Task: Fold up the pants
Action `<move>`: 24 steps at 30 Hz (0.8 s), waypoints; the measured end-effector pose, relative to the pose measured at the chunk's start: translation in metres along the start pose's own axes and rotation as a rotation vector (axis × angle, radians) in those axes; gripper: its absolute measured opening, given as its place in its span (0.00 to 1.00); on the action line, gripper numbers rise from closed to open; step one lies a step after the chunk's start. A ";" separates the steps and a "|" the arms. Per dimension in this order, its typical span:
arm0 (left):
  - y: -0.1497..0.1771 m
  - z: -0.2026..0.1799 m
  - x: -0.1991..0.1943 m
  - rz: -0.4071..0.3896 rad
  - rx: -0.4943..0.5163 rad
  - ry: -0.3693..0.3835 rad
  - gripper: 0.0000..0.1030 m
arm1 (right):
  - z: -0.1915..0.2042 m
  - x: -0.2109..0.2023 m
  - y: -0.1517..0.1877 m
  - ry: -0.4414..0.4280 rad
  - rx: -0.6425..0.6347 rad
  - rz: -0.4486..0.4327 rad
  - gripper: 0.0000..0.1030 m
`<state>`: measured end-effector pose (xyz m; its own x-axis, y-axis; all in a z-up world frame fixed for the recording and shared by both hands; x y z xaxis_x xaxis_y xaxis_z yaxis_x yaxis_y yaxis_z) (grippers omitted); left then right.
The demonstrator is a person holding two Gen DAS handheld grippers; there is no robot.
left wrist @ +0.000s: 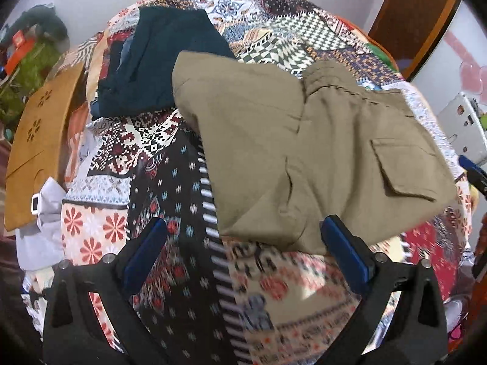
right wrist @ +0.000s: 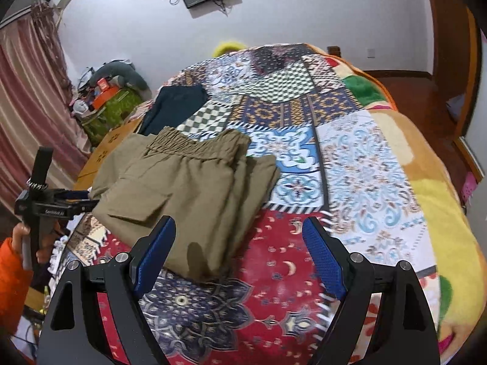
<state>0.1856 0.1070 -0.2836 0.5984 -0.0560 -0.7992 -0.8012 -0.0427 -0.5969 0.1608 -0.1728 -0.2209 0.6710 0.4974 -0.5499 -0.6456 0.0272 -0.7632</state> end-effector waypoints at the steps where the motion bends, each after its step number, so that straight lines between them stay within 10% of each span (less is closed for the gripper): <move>1: 0.000 -0.003 -0.007 -0.013 0.009 -0.001 1.00 | 0.003 0.003 0.000 -0.008 -0.004 0.002 0.80; 13: -0.073 -0.037 -0.056 -0.276 0.071 0.096 0.94 | 0.051 0.028 -0.023 -0.094 -0.074 -0.028 0.79; 24: -0.054 -0.001 0.060 -0.011 0.016 0.074 0.62 | 0.056 0.088 -0.006 -0.108 -0.061 0.110 0.65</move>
<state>0.2651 0.1049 -0.2994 0.6053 -0.1295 -0.7854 -0.7940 -0.0273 -0.6073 0.2035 -0.0809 -0.2460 0.5524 0.5848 -0.5941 -0.6874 -0.0836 -0.7214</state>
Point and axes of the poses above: each gripper's, at about its wrist camera, not at the fingertips, and x roughly the way its jaws point, z to its left, y to its underside, the point moved 6 cm from there along x, roughly the way its jaws point, and after that the axes turned 13 degrees about -z, right-handed, at the moved point
